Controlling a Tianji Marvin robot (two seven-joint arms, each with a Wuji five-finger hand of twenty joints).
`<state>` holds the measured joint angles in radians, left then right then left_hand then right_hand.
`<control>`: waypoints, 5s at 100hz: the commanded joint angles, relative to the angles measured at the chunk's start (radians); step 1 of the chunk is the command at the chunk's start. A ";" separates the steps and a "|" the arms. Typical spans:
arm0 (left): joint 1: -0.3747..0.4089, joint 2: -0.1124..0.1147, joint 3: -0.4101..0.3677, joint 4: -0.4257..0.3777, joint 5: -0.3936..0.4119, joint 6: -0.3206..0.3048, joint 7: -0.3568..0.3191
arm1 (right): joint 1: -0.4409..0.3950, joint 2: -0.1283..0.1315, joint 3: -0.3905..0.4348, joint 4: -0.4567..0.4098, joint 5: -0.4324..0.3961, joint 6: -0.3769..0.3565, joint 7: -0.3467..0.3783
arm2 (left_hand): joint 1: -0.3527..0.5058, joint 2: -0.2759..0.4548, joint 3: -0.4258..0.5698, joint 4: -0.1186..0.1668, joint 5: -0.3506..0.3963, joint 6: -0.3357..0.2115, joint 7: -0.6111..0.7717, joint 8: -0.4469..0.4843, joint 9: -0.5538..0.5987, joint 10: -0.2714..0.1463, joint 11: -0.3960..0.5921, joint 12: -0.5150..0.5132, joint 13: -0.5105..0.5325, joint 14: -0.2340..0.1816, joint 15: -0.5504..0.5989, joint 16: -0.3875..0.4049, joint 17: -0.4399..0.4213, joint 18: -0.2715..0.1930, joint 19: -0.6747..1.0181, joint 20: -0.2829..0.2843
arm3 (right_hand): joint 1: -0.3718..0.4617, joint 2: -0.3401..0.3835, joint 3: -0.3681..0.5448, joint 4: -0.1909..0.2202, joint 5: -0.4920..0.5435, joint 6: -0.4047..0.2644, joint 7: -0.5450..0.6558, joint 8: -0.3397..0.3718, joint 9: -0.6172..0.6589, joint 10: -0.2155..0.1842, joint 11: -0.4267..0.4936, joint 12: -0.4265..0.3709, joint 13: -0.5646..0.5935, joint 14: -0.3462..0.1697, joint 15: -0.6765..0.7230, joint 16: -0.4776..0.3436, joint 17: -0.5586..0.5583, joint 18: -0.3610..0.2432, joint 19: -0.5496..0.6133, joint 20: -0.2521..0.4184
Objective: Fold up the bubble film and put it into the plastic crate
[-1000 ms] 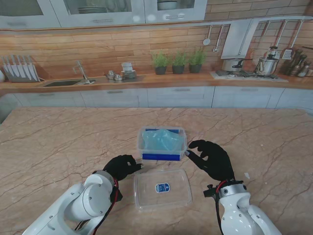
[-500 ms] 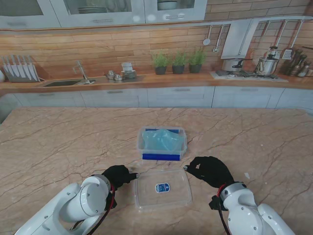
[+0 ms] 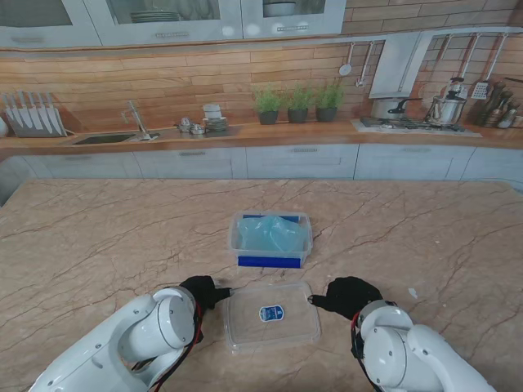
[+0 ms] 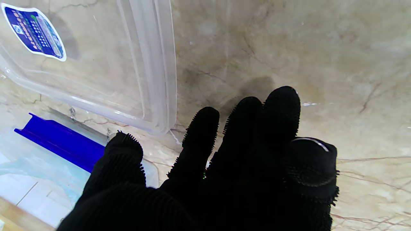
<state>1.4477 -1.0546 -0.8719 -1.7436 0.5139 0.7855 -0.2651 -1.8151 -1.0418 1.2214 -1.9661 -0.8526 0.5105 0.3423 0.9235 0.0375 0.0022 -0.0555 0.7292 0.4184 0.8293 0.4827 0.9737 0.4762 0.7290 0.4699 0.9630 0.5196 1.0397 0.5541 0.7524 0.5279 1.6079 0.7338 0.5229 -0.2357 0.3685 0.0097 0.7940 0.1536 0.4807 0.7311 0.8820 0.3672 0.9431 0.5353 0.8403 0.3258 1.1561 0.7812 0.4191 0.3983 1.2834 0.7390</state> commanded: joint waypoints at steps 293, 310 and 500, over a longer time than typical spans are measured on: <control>-0.040 -0.044 0.075 -0.003 -0.219 0.037 0.025 | 0.270 0.059 -0.225 0.167 0.303 0.160 0.193 | 0.026 0.059 -0.007 0.033 -0.027 -0.006 -0.082 -0.024 -0.072 0.032 -0.188 -0.094 -0.158 0.072 -0.129 -0.035 -0.170 0.035 -0.099 0.042 | -0.058 0.101 -0.010 0.022 0.022 0.059 -0.111 -0.020 0.038 0.098 0.096 0.037 0.091 0.051 0.133 0.014 0.031 -0.051 0.188 0.044; -0.007 -0.051 0.040 -0.029 -0.229 0.021 0.045 | 0.245 0.051 -0.203 0.151 0.305 0.133 0.176 | 0.038 0.049 -0.006 0.033 -0.014 0.006 -0.093 -0.027 -0.070 0.043 -0.201 -0.100 -0.169 0.079 -0.156 -0.051 -0.183 0.056 -0.140 0.038 | -0.056 0.099 -0.010 0.023 0.008 0.066 -0.129 -0.035 0.033 0.100 0.093 0.036 0.086 0.052 0.128 0.013 0.027 -0.049 0.183 0.041; 0.100 -0.064 -0.165 -0.190 -0.259 -0.159 0.099 | 0.189 -0.007 -0.087 0.017 0.365 -0.041 0.008 | 0.038 0.027 -0.002 0.037 0.034 -0.016 -0.106 -0.019 -0.029 0.022 -0.222 -0.115 -0.161 0.070 -0.191 -0.072 -0.206 0.079 -0.194 0.045 | -0.053 0.072 0.005 0.023 -0.003 0.053 -0.156 -0.111 0.045 0.098 0.093 0.033 0.096 0.054 0.129 0.012 0.037 -0.041 0.188 0.036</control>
<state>1.5558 -1.0906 -1.0600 -1.8930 0.2739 0.6564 -0.1429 -1.6445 -1.0176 1.1585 -1.9071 -0.5131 0.5012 0.3369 0.9410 0.0756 0.0034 -0.0554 0.7103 0.6672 0.6460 0.4471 0.9331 0.6105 0.5193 0.3592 0.7934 0.6329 0.8379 0.4873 0.5516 0.6330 1.4172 0.7557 0.4730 -0.1726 0.3699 0.0095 0.8568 0.4730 0.3840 0.6270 0.8742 0.4476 0.9864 0.5598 0.8763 0.3723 1.2440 0.7815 0.4458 0.4761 1.3478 0.7491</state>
